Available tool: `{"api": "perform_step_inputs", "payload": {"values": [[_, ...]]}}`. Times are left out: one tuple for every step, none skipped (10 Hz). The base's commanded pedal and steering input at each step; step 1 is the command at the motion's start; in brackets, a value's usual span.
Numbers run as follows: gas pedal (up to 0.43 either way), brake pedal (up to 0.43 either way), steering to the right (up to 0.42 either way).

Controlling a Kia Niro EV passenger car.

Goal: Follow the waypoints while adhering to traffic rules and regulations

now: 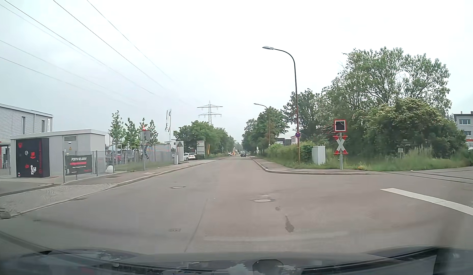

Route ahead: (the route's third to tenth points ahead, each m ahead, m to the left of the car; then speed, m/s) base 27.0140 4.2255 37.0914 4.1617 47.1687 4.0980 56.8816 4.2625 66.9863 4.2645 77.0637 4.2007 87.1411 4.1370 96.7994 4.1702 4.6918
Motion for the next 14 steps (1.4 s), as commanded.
{"api": "perform_step_inputs", "payload": {"values": [[0.130, 0.000, -0.008], [0.150, 0.000, -0.009], [0.209, 0.000, -0.008], [0.228, 0.000, -0.002], [0.228, 0.000, 0.001], [0.228, 0.000, -0.001], [0.228, 0.000, -0.004], [0.228, 0.000, -0.005], [0.228, 0.000, -0.005], [0.228, 0.000, -0.004], [0.228, 0.000, -0.006], [0.228, 0.000, -0.010], [0.228, 0.000, -0.010], [0.228, 0.000, -0.010]]}}
